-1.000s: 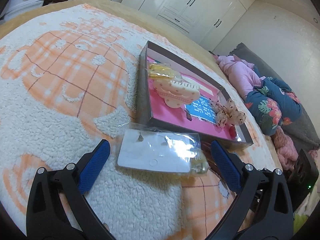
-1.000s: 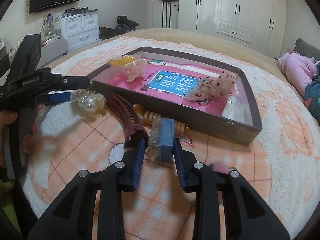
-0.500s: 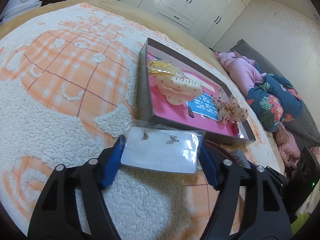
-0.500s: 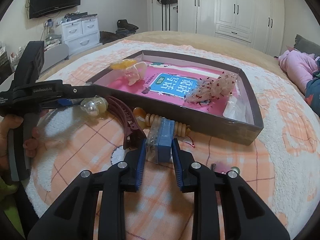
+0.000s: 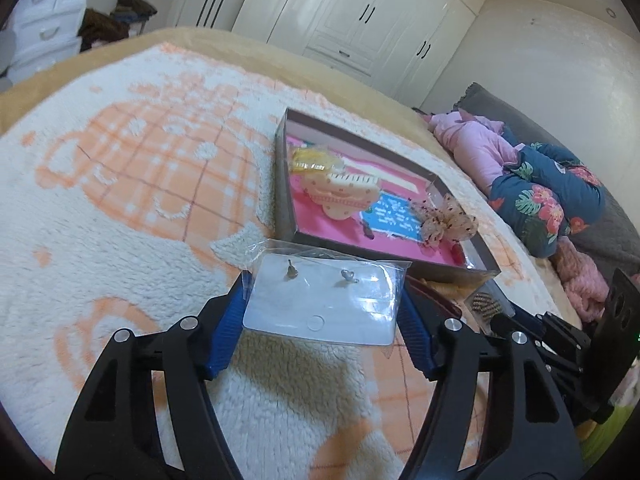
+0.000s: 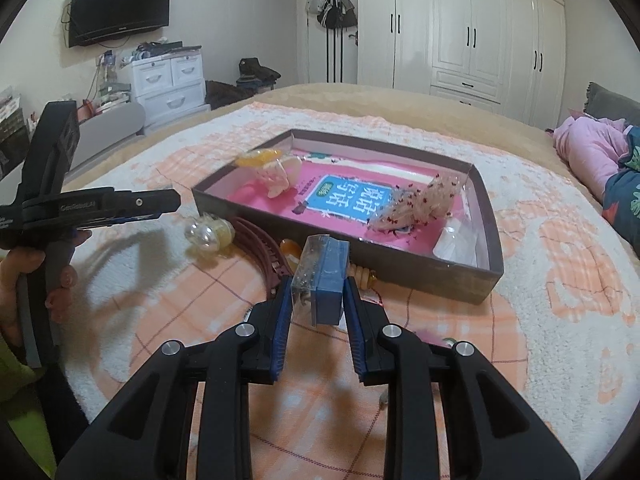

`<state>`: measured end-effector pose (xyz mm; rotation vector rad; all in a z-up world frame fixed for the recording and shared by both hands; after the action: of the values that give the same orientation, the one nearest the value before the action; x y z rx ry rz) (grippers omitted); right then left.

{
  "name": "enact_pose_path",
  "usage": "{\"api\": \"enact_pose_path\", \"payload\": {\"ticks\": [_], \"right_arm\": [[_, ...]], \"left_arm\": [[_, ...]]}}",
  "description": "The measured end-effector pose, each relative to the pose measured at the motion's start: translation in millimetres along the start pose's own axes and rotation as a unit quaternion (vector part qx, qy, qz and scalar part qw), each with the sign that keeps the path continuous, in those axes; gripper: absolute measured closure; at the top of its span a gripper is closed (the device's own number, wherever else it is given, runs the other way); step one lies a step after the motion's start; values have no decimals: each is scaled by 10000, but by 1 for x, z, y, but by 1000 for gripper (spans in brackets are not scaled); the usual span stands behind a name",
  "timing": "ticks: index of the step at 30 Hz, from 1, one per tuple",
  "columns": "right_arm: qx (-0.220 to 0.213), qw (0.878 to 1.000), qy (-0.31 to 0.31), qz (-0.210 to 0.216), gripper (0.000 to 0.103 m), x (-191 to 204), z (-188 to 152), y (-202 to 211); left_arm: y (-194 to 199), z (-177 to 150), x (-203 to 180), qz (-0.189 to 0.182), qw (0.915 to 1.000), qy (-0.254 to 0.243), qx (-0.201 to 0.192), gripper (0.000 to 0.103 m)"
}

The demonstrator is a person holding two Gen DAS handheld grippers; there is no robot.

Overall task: Organize jewelry
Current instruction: 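Grasp the pearl earring card with the left gripper while the right grasps the blue item, then lower the earring card into the tray and open the left gripper while the right releases the blue item there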

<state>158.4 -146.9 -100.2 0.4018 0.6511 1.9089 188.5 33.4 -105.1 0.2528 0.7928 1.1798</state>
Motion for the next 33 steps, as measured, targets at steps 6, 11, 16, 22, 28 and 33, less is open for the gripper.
{"api": "enact_pose_path", "payload": {"ticks": [6,11,16,22,28,33], "right_arm": [[-222,9998,16,18,78,2,11,15],[-375,9993,-66,-16,78,-6,19,24],[-503,9986,-103,-98,78,-16,25,32],[-653,9977,-70,-168,78,-22,30,38],[-749,9968,-59,-259,78,-33,37,38],[-777,9963,-176,-320,78,-47,40,36]], "left_arm": [[17,7,-18,73,9992,-327,-226,44],[22,12,-34,63,9983,-494,-296,44],[21,17,-48,30,9978,-586,-304,44],[10,23,-71,-35,9966,-784,-265,44],[-6,29,-89,-96,9955,-922,-202,44],[-20,33,-98,-90,9948,-1004,-160,44]]}}
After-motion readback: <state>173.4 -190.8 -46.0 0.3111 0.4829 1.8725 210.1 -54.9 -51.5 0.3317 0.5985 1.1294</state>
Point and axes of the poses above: each gripper's, at about its wrist camera, not at the fingertips, and y roughly against the way its jaws point, x to its left, z to its top, the point moved 9 cm from there along -y, roughly the way its jaws point, and after that the axes turned 2 degrees about -z, right-handed, at the moved point
